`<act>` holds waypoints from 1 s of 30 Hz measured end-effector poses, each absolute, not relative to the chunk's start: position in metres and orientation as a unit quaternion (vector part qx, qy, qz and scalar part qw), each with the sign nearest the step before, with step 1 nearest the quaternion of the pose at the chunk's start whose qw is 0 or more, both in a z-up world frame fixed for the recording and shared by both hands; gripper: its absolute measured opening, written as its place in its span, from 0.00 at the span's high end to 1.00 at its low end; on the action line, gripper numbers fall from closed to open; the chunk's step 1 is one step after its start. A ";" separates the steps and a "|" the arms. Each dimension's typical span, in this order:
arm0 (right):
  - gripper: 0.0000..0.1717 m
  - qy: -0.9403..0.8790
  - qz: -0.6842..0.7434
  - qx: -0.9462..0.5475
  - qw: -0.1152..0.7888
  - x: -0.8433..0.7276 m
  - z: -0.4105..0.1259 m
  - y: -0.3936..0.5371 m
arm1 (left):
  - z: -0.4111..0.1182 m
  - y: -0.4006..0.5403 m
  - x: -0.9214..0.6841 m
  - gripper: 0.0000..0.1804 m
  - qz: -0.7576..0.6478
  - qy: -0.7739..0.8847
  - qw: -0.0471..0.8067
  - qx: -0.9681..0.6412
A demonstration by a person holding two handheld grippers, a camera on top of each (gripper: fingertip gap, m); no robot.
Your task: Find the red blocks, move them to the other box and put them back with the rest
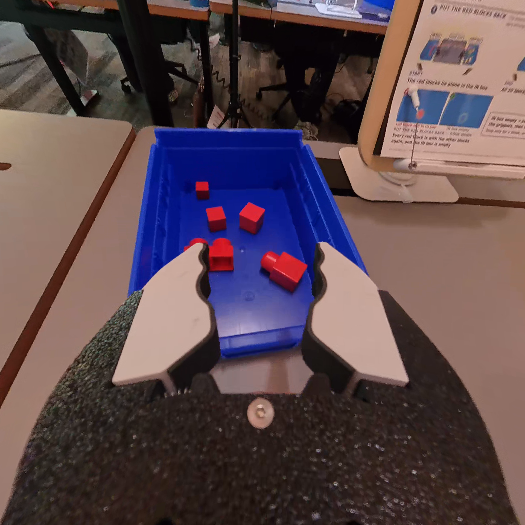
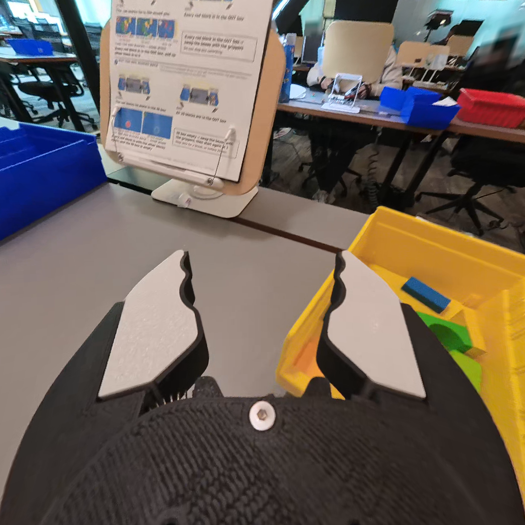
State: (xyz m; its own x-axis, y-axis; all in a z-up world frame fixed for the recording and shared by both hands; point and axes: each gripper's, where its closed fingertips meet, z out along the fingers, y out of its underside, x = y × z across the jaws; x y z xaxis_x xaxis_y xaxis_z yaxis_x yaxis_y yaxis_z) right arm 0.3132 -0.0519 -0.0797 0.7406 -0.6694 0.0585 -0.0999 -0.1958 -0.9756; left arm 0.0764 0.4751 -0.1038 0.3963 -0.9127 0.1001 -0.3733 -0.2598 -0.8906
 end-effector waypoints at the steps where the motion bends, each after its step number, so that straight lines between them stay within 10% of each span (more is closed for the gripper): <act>1: 0.44 0.265 -0.239 -0.737 0.574 0.309 -0.085 -0.051 | -0.111 0.472 0.075 0.61 -0.320 0.453 0.405 -0.727; 30: 0.48 0.244 -0.211 -0.780 0.536 0.274 -0.124 -0.055 | -0.183 0.446 0.091 0.61 -0.242 0.600 0.124 -0.753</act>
State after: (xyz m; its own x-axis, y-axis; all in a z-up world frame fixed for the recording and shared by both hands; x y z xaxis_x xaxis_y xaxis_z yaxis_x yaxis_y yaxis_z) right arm 0.2743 -0.0548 -0.1242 0.7919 -0.6070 0.0668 -0.1549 -0.3054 -0.9395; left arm 0.0907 0.4457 -0.1828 0.1636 -0.9629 0.2148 -0.8430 -0.2495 -0.4766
